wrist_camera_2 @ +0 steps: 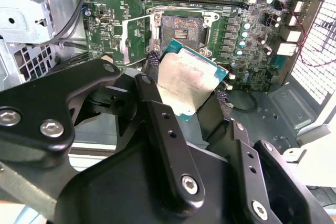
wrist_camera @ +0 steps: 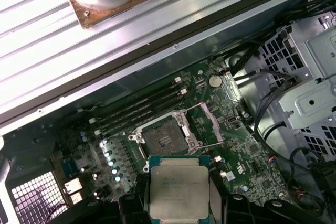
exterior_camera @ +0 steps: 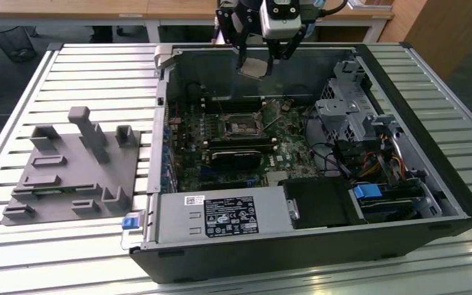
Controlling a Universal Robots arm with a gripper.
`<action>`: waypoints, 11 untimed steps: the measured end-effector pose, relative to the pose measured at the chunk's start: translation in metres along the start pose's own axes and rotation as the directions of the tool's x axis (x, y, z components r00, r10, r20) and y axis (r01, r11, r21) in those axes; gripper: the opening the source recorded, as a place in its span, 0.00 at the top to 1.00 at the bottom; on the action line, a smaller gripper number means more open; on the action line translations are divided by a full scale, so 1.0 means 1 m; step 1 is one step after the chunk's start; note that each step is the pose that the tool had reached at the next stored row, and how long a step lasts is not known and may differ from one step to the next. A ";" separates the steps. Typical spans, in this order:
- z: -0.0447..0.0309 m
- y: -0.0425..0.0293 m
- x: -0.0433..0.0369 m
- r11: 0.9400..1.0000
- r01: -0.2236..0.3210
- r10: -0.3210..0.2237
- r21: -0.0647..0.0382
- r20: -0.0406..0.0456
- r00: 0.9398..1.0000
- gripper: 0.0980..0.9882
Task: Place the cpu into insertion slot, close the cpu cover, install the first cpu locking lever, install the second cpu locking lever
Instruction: 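Place the cpu into insertion slot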
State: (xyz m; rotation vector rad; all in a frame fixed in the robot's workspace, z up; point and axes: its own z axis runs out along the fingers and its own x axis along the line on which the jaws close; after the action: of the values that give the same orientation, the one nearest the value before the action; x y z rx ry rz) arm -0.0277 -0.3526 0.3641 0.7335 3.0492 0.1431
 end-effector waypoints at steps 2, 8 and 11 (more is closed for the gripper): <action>0.0002 0.0000 0.0000 1.000 -0.002 0.002 0.000 0.000 1.000 0.50; 0.0010 -0.0001 0.0000 1.000 -0.010 0.010 0.000 0.001 1.000 0.50; 0.0013 -0.0001 0.0000 1.000 -0.014 0.014 0.000 0.001 1.000 0.50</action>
State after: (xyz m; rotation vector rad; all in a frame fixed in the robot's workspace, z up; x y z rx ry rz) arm -0.0277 -0.3526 0.3629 0.7543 3.0434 0.1430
